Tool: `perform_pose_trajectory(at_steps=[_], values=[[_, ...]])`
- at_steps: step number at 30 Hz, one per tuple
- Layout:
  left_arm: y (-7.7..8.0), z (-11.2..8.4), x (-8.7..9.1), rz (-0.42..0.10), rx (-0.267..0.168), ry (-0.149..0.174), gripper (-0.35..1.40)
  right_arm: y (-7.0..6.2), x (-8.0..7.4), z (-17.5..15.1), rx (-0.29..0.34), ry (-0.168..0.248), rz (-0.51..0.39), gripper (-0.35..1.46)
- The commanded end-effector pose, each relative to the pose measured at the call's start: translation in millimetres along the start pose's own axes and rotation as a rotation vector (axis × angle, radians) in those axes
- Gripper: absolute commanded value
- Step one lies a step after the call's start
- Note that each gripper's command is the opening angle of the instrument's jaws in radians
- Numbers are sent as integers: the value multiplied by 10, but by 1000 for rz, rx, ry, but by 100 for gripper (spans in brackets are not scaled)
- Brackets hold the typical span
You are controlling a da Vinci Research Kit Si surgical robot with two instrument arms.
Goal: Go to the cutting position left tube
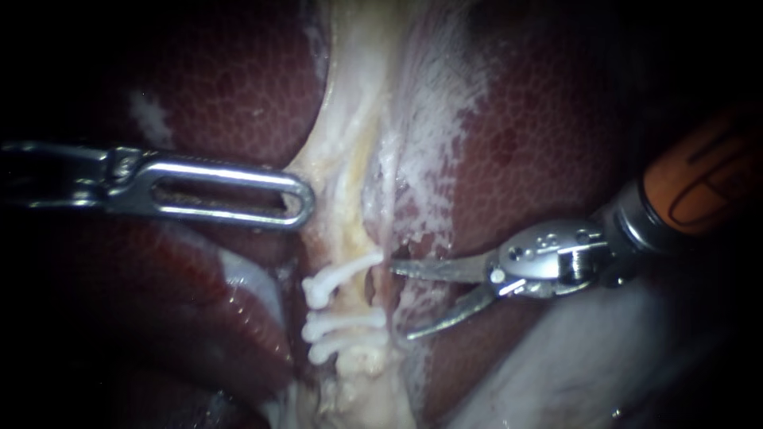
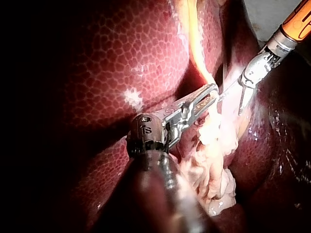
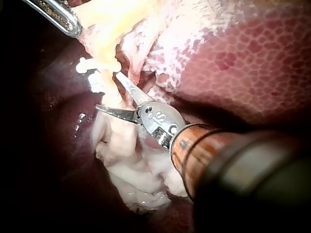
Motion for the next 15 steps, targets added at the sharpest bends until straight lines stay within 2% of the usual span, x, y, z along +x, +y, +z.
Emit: perform_pose_trajectory(at_steps=[1,15], values=[[0,0,0,1,1,1,-35,0,0,2,3,1,4,138],[-3,-2,0,1,2,-2,-35,10,1,29,45,1,1,136]])
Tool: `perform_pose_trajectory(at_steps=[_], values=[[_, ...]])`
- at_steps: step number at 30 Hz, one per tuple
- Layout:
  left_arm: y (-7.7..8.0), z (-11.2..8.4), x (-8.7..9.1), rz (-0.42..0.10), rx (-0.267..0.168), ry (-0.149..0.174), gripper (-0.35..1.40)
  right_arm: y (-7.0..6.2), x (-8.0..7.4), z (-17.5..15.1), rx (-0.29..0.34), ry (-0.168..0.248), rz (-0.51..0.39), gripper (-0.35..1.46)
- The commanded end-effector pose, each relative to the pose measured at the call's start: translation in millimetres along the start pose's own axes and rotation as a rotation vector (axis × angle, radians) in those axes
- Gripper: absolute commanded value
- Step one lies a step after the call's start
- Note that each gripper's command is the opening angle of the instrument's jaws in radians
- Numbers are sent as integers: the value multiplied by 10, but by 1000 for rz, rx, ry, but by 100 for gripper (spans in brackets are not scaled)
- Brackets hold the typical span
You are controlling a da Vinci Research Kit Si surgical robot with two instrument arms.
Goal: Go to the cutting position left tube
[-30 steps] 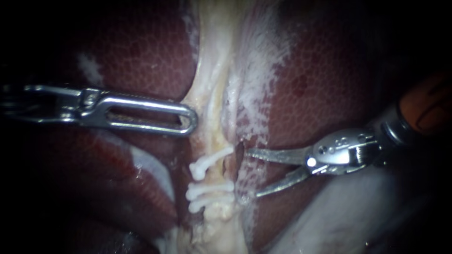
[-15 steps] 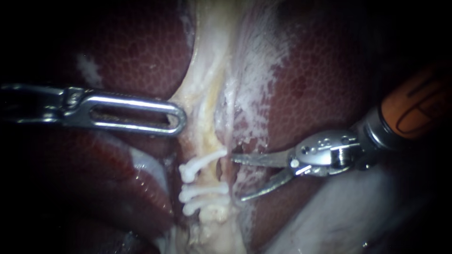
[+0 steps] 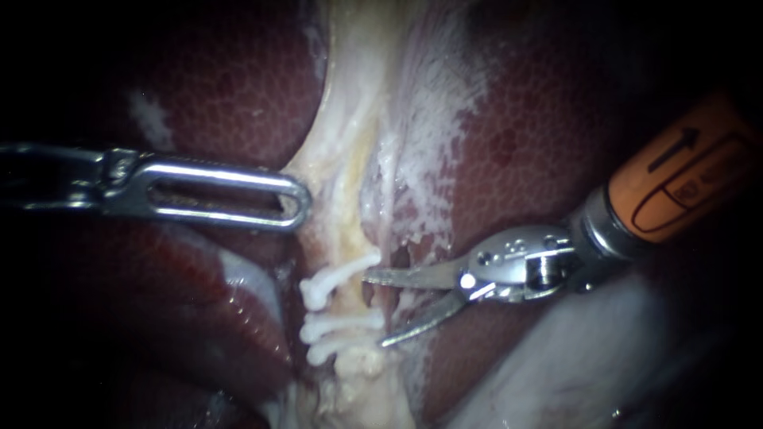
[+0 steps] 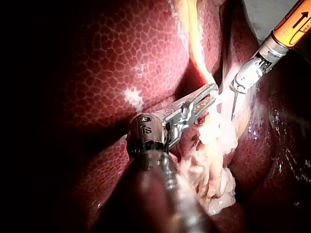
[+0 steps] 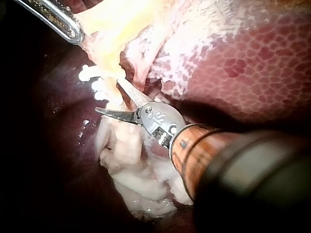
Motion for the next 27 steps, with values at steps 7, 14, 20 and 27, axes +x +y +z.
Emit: perform_pose_trajectory(at_steps=[7,14,20,27], values=[[0,0,0,0,0,-1,-35,5,3,12,3,-3,-2,136],[0,0,0,0,0,-1,-35,6,4,13,14,19,0,136],[0,0,0,0,0,-1,-35,8,11,15,25,49,9,135],[1,0,1,0,1,-1,-35,12,19,18,36,90,25,133]])
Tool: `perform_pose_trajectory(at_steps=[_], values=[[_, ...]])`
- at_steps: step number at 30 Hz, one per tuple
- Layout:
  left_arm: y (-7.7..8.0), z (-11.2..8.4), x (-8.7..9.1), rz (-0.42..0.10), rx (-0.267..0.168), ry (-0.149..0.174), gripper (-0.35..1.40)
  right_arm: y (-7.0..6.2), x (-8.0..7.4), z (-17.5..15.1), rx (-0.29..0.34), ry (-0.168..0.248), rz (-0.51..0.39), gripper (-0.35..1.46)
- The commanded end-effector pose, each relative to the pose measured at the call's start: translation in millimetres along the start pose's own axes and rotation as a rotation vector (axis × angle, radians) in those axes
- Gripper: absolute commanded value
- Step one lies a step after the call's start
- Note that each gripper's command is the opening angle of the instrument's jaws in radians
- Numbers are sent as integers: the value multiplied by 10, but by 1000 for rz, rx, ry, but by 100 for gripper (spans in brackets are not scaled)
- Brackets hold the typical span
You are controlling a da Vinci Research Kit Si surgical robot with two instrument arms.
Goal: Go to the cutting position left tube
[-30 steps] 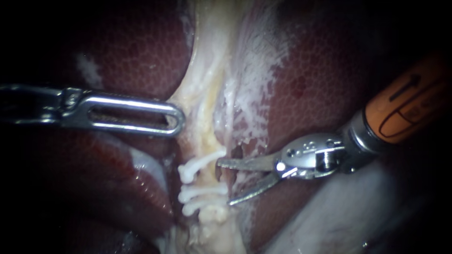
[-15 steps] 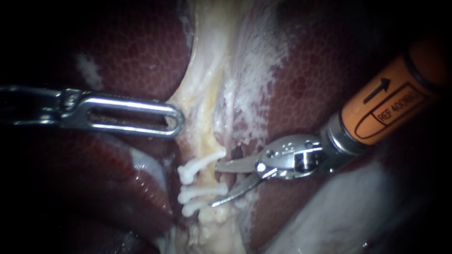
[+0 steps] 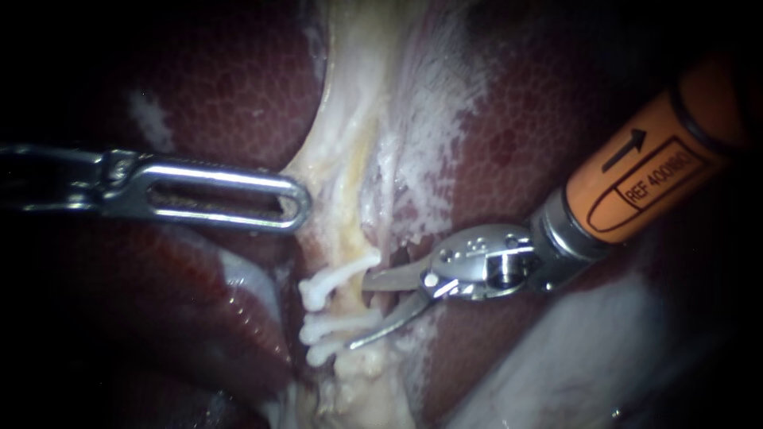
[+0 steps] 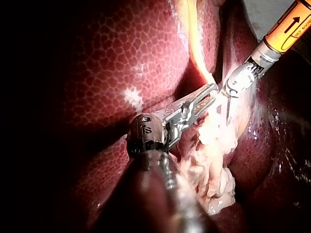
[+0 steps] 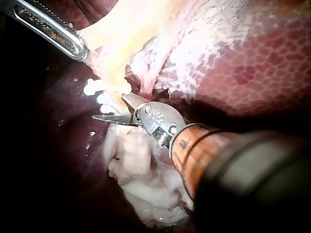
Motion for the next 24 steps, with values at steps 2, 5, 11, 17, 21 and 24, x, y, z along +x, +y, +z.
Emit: perform_pose_trajectory(at_steps=[2,5,11,17,21,24], values=[[1,0,0,0,0,1,-35,0,3,0,0,10,10,131],[1,1,0,0,1,1,-35,0,6,-1,1,20,33,128],[2,1,1,1,1,1,-35,2,8,3,2,45,90,123],[2,1,1,1,1,1,-35,3,8,7,14,60,140,114],[2,1,1,1,1,1,-35,3,6,9,14,61,168,109],[2,1,1,1,0,0,-35,3,5,10,14,62,190,103]])
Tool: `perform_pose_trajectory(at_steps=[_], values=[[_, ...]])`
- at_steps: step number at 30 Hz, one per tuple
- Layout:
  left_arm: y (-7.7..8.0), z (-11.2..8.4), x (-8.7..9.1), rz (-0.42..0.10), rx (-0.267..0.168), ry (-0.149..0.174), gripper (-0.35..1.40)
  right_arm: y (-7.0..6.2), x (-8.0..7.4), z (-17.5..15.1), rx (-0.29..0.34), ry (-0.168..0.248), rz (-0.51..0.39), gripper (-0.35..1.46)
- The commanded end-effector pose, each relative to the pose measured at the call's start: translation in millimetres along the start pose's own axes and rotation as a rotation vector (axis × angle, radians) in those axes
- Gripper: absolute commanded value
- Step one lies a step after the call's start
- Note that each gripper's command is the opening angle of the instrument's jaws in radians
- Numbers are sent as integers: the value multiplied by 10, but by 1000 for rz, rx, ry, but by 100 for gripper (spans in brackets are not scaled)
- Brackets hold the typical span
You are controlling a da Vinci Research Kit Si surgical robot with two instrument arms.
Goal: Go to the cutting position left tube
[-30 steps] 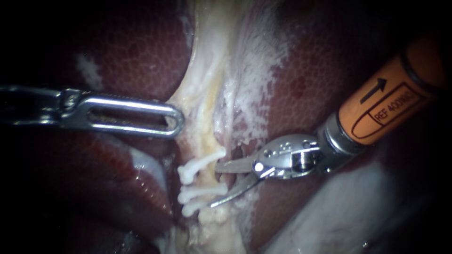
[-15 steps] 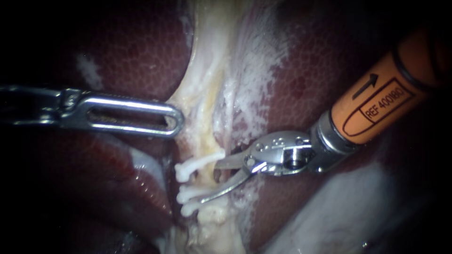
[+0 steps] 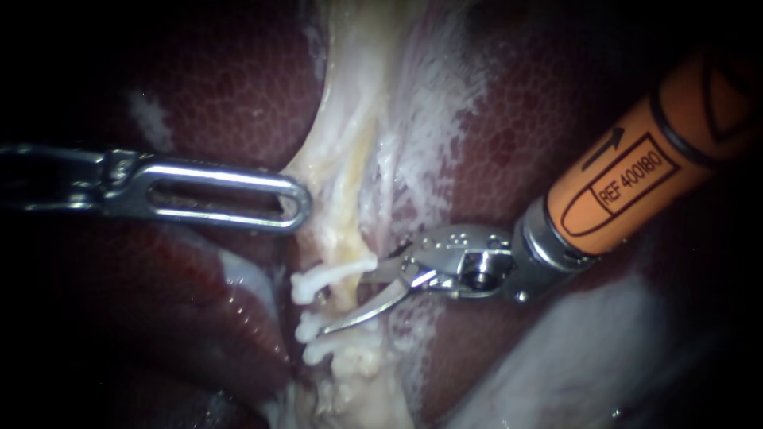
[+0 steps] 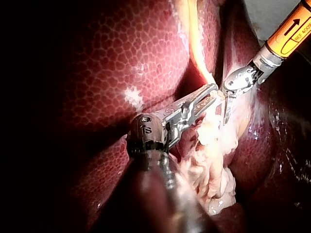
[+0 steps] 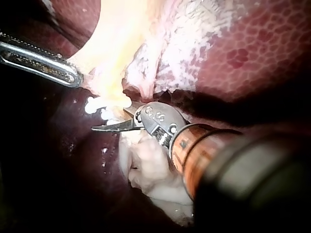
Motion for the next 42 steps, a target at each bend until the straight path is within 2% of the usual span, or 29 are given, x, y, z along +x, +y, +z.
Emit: perform_pose_trajectory(at_steps=[1,33,42], values=[[0,0,0,0,0,0,-35,0,-1,0,-1,-1,2,101],[0,1,0,0,-1,0,-35,6,1,12,9,-3,18,81],[0,0,0,0,-1,0,-35,8,1,10,10,-3,23,67]])
